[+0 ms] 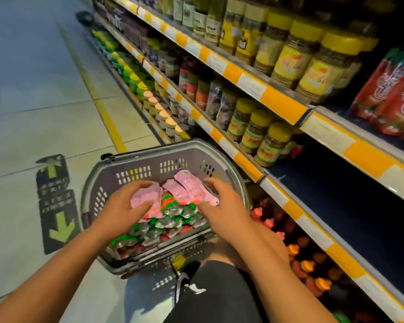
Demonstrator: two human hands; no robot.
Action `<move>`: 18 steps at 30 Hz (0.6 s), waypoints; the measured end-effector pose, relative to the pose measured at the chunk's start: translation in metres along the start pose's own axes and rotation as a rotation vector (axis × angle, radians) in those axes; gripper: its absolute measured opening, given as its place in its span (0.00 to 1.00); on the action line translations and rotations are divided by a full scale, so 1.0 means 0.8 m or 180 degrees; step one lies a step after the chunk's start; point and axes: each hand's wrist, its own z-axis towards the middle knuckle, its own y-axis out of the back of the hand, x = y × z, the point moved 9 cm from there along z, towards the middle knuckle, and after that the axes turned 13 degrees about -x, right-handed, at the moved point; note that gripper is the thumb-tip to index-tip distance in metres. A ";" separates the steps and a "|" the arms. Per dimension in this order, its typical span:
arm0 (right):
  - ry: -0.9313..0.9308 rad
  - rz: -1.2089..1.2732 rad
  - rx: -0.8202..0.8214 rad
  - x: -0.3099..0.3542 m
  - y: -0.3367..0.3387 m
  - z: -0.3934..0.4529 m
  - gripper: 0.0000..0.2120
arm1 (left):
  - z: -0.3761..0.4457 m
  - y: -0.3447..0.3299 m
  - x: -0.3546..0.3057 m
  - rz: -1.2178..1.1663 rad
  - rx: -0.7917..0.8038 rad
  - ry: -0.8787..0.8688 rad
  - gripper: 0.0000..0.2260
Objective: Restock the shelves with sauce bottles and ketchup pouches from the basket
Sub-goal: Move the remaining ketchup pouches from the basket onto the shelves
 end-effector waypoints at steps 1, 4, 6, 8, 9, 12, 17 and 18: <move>-0.0064 -0.0014 0.0112 -0.002 -0.019 0.005 0.23 | 0.001 0.000 0.013 0.0039 -0.0012 0.0085 0.18; -0.0227 -0.0150 0.0434 -0.013 -0.072 0.015 0.24 | 0.005 -0.001 0.053 0.0154 -0.0074 0.0426 0.20; -0.0305 -0.0317 0.0631 -0.025 -0.100 0.021 0.26 | 0.006 -0.010 0.078 0.0229 -0.0030 0.0654 0.22; -0.0345 -0.0577 0.0764 -0.040 -0.118 0.029 0.27 | 0.007 -0.025 0.097 0.0255 0.0081 0.0799 0.23; -0.0384 -0.0680 0.0804 -0.049 -0.123 0.034 0.27 | 0.008 -0.034 0.106 0.0264 0.0140 0.0867 0.24; -0.0500 -0.0925 0.0888 -0.074 -0.136 0.050 0.26 | 0.012 -0.061 0.127 0.0376 0.0372 0.1014 0.26; -0.0775 -0.1086 0.1024 -0.118 -0.151 0.072 0.23 | 0.019 -0.100 0.151 0.0661 0.0761 0.1111 0.30; -0.0835 -0.1111 0.1046 -0.127 -0.153 0.076 0.22 | 0.022 -0.106 0.154 0.0746 0.0812 0.1105 0.31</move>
